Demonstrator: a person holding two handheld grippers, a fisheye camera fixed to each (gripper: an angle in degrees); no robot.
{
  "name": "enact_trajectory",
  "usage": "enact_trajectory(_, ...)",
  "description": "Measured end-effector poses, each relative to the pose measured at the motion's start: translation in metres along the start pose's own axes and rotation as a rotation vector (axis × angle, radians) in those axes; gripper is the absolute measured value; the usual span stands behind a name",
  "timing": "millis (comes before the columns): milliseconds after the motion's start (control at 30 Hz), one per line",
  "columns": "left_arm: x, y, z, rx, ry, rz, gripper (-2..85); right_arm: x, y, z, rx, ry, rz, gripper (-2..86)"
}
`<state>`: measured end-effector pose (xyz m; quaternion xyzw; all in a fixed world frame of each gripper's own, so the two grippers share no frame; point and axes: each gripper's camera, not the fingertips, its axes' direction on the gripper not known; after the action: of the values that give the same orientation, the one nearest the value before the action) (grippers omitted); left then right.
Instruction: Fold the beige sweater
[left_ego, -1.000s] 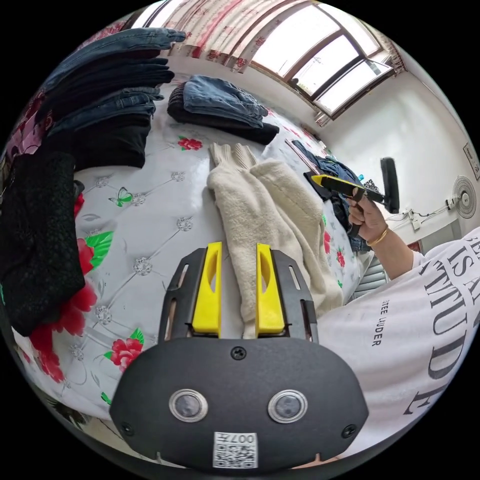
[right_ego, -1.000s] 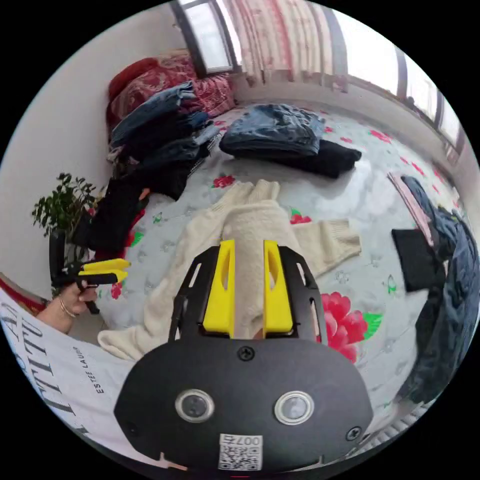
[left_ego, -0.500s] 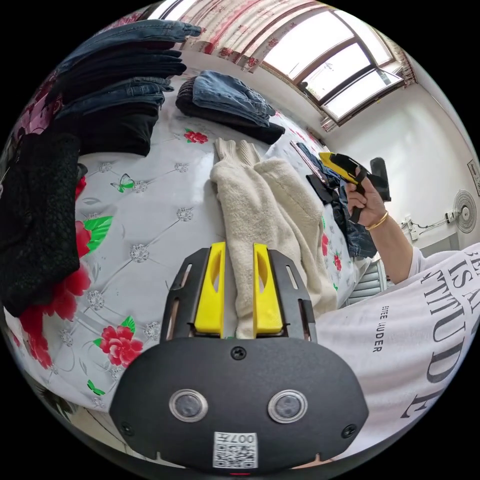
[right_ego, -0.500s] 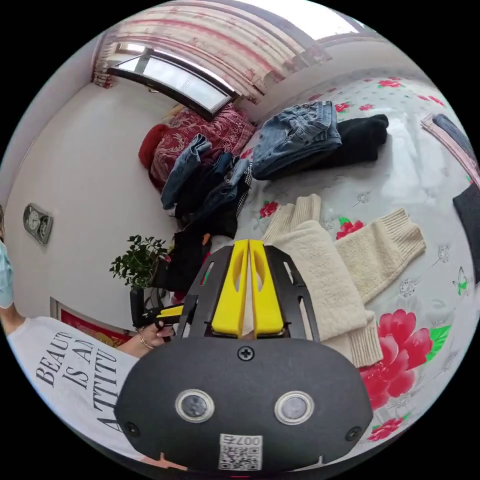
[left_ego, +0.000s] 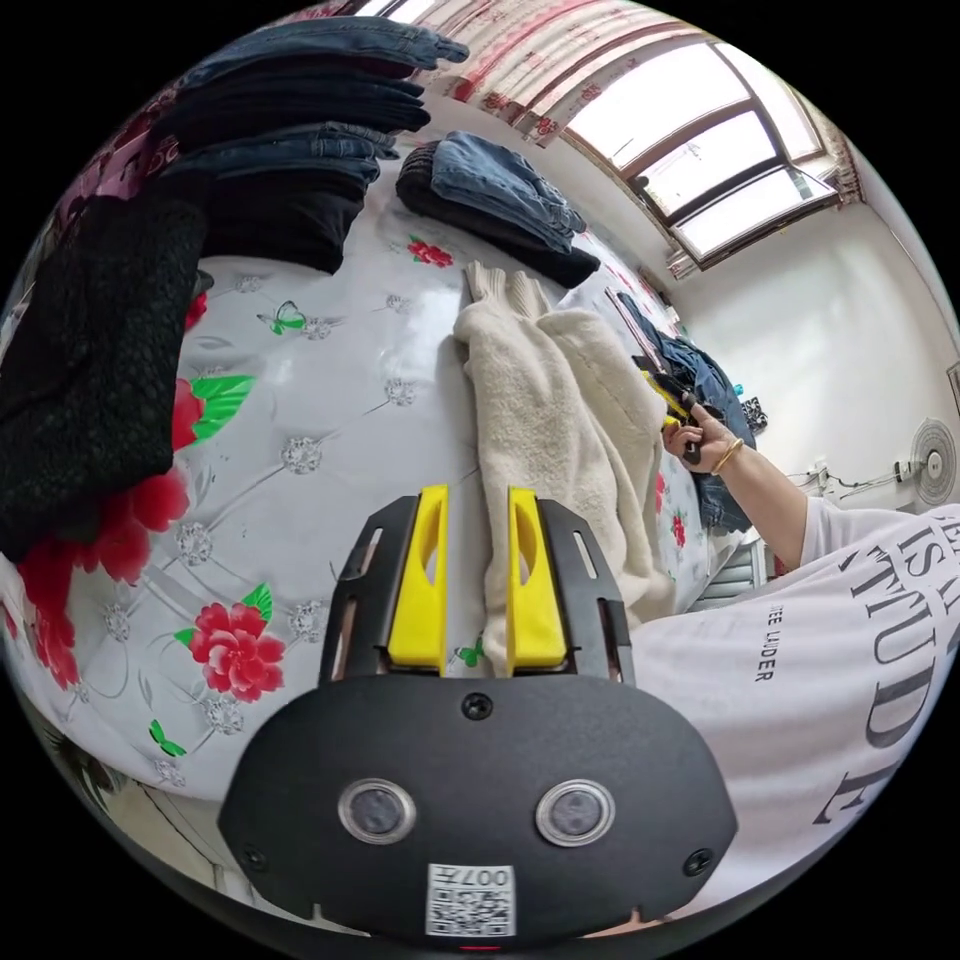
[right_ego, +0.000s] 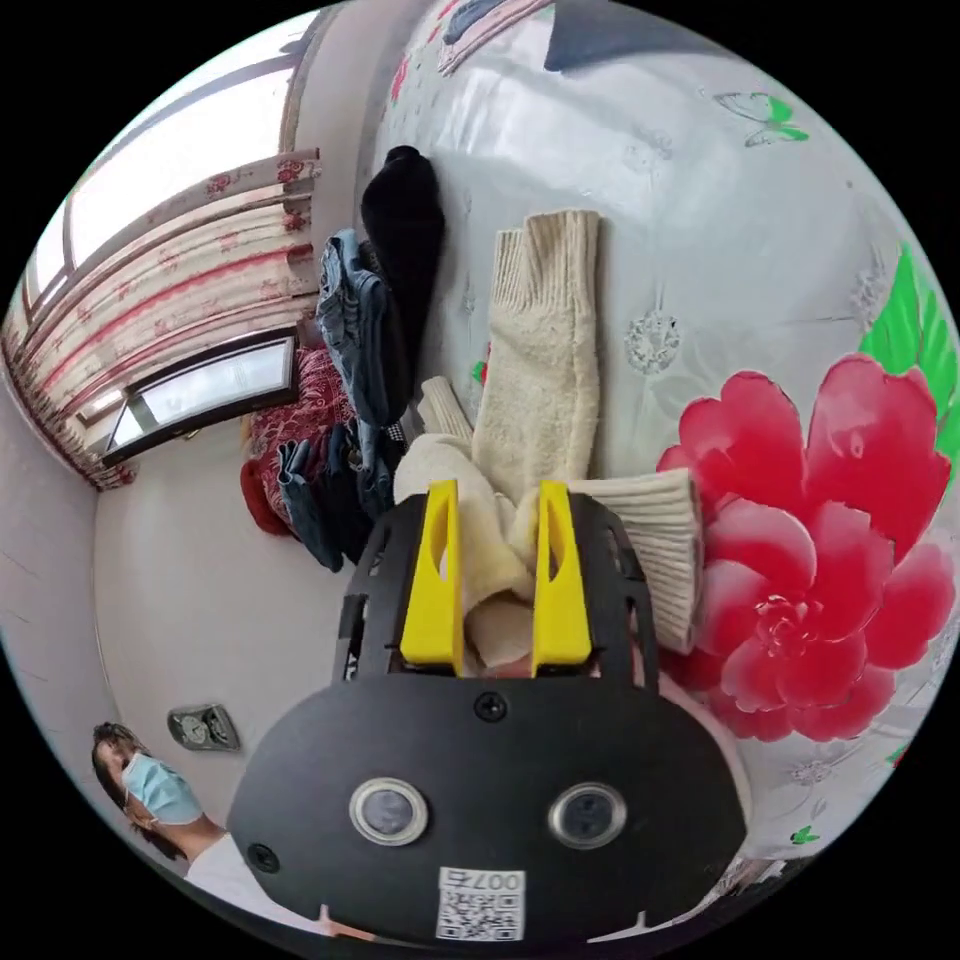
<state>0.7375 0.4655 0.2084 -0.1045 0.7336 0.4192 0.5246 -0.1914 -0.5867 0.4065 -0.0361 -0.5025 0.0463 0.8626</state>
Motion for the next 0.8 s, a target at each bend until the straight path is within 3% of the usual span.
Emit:
enact_trajectory(133, 0.014, -0.009, -0.012, 0.047, -0.016, 0.034, 9.1, -0.079, 0.033, 0.006, 0.071, 0.141, -0.336, 0.6)
enact_trajectory(233, 0.013, -0.007, -0.021, 0.074, -0.026, 0.007, 9.2, -0.172, 0.099, 0.028, 0.046, 0.178, -0.789, 0.1)
enact_trajectory(300, 0.009, -0.005, -0.028, 0.098, -0.037, -0.016, 9.2, -0.235, 0.173, 0.071, -0.183, -0.018, -1.131, 0.1)
enact_trajectory(367, 0.003, -0.004, -0.038, 0.136, -0.065, -0.037, 9.0, -0.258, 0.23, 0.122, -0.463, -0.158, -1.253, 0.3)
enact_trajectory(400, -0.003, -0.004, -0.047, 0.17, -0.09, -0.064, 8.8, -0.26, 0.264, 0.159, -0.636, -0.206, -1.267, 0.6)
enact_trajectory(467, -0.014, -0.003, -0.064, 0.229, -0.112, -0.133, 8.4, -0.246, 0.308, 0.207, -0.792, -0.201, -1.266, 1.5)
enact_trajectory(533, -0.029, 0.003, -0.092, 0.308, -0.16, -0.233, 8.2, -0.226, 0.335, 0.24, -0.848, -0.129, -1.254, 3.2)
enact_trajectory(633, -0.04, 0.017, -0.122, 0.371, -0.264, -0.28, 8.1, -0.197, 0.33, 0.246, -0.767, -0.029, -1.21, 6.4)
enact_trajectory(733, -0.039, 0.018, -0.128, 0.312, -0.402, -0.241, 8.3, -0.174, 0.283, 0.217, -0.526, 0.212, -1.185, 8.1)
enact_trajectory(800, -0.032, 0.008, -0.116, 0.268, -0.401, -0.182, 8.7, -0.16, 0.235, 0.189, -0.335, 0.413, -1.139, 9.2)
